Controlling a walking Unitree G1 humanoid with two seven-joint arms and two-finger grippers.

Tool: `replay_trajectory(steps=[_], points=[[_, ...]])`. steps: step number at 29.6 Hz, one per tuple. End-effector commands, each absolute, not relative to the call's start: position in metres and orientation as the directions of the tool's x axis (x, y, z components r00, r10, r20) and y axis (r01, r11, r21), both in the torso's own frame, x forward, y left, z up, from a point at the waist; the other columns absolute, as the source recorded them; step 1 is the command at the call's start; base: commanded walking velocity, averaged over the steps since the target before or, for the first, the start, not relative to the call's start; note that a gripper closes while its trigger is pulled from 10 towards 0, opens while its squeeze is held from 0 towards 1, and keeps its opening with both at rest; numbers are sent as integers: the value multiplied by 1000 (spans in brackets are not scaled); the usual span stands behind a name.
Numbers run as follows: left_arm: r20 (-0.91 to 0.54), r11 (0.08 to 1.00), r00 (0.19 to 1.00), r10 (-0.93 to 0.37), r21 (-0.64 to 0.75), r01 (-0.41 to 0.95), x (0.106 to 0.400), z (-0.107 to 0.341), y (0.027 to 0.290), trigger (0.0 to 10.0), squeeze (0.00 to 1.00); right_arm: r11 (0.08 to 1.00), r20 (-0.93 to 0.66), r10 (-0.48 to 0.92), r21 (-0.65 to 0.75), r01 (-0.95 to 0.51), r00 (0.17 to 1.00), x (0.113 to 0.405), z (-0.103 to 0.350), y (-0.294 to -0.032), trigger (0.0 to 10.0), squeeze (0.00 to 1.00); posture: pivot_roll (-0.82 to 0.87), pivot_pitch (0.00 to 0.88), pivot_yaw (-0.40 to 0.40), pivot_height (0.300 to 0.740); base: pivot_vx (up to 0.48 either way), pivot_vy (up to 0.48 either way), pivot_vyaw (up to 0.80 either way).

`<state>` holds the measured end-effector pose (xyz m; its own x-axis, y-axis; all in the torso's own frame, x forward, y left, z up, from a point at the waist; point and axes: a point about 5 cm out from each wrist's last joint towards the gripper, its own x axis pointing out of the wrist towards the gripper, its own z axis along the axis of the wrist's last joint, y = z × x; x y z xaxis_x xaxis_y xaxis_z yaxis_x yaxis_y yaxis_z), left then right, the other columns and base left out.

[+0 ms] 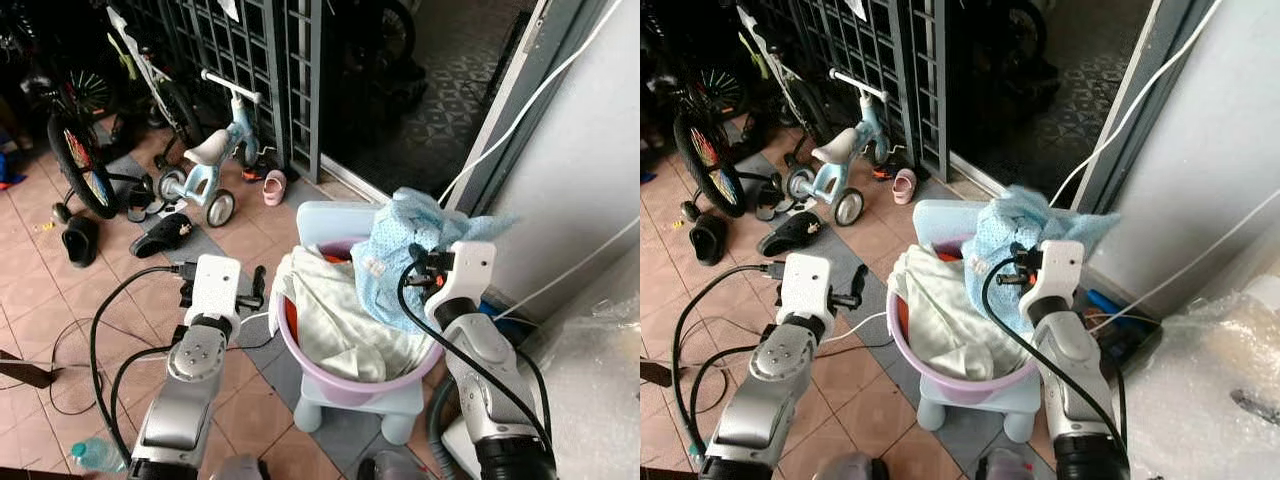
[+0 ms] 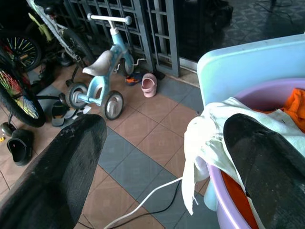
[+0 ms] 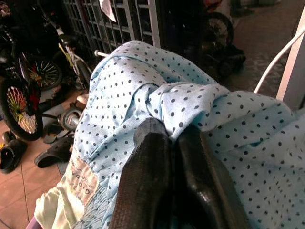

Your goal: Clothes washing

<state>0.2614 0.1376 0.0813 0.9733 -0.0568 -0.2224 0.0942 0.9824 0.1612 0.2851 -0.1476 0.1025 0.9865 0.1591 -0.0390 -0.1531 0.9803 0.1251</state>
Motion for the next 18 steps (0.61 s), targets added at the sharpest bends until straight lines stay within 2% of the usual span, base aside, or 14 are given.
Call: replay_trajectory(steps=[1, 6, 18], points=[[-216, 982, 974, -61, 162, 98, 264, 81, 138, 10000, 0, 981, 21, 164, 105, -166, 986, 291, 120, -144, 10000, 0, -45, 0, 42, 740, 0, 0, -788], [-214, 983, 975, -64, 157, 99, 262, 80, 137, 10000, 0, 981, 36, 170, 92, -173, 985, 295, 125, -143, 10000, 0, -38, 0, 37, 740, 0, 0, -788], [-213, 983, 975, -60, 156, 95, 260, 79, 141, 10000, 0, 981, 28, 181, 69, -183, 983, 295, 124, -141, 10000, 0, -35, 0, 35, 740, -291, 0, 0]])
